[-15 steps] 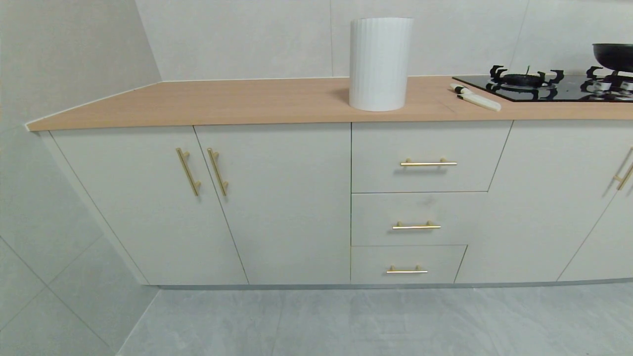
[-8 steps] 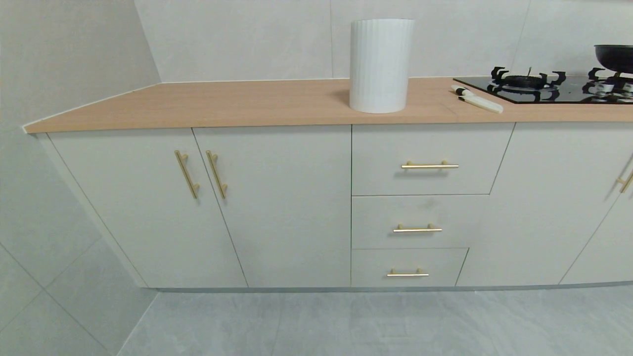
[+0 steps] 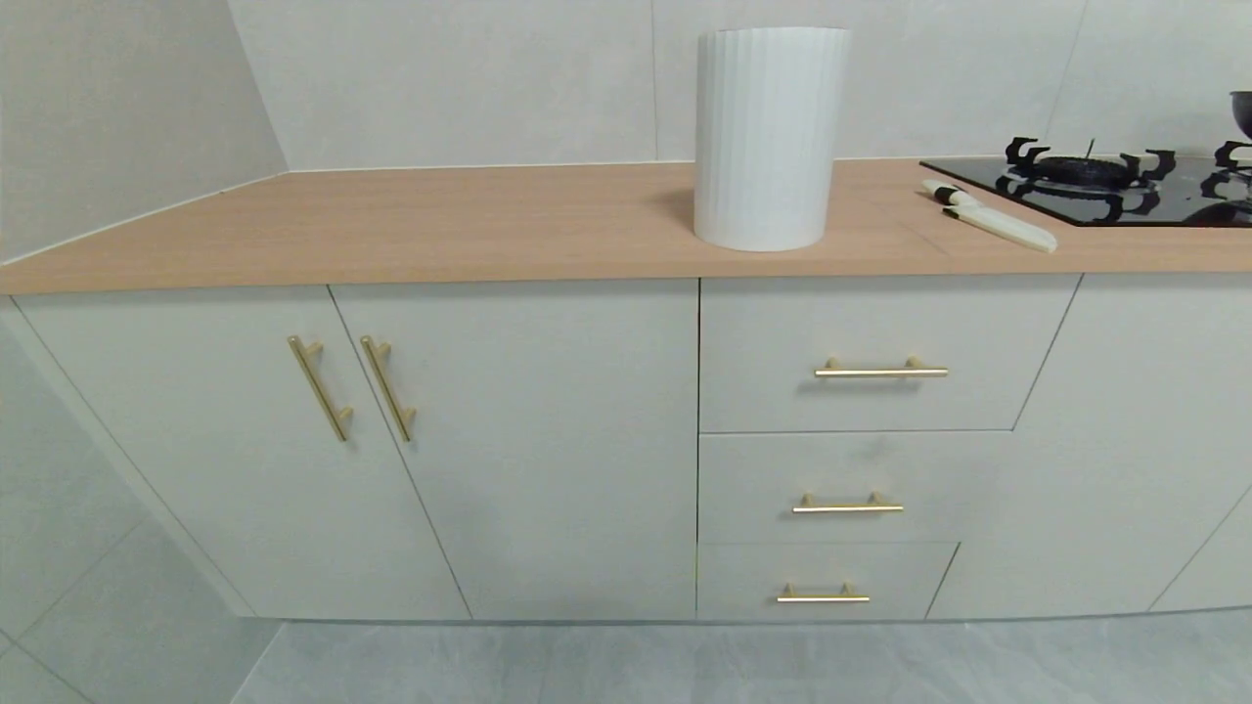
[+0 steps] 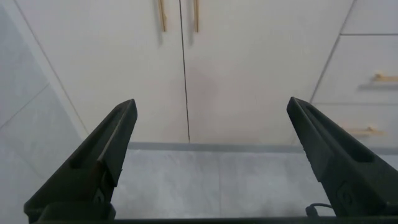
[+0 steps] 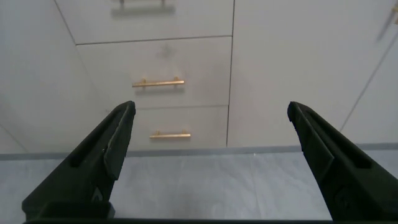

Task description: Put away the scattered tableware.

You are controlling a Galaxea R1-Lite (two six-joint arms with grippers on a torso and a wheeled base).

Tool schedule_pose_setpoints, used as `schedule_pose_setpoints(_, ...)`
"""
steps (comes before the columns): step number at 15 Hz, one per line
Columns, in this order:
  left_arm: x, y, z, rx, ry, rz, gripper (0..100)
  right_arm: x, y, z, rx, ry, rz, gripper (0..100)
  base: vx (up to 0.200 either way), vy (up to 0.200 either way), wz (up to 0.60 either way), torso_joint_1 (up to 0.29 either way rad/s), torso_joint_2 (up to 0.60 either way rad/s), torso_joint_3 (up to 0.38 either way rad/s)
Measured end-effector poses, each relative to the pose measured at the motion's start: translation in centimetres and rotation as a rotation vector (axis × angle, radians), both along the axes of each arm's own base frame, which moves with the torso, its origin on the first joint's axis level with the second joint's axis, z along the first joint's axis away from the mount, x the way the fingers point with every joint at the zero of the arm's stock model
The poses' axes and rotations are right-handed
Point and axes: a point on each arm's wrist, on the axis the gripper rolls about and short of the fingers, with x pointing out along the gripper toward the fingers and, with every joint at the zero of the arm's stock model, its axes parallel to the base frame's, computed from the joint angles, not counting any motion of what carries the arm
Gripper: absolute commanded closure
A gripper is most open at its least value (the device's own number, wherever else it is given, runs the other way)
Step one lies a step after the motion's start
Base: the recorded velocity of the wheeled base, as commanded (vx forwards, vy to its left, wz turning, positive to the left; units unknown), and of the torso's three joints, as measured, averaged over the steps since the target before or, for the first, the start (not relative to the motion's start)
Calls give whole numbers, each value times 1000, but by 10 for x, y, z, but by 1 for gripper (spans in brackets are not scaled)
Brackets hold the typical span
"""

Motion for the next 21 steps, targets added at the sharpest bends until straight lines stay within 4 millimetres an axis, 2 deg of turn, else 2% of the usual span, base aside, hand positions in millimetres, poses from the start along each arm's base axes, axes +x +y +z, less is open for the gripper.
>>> schedule_pose_setpoints(15,0,0,0,0,0,-1,0,0,0,0,2,1,0,0,200,0,0,2,2,4)
schedule_pose_setpoints(21,0,0,0,0,0,0,0,0,0,0,2,1,0,0,0,0,0,0,0,0)
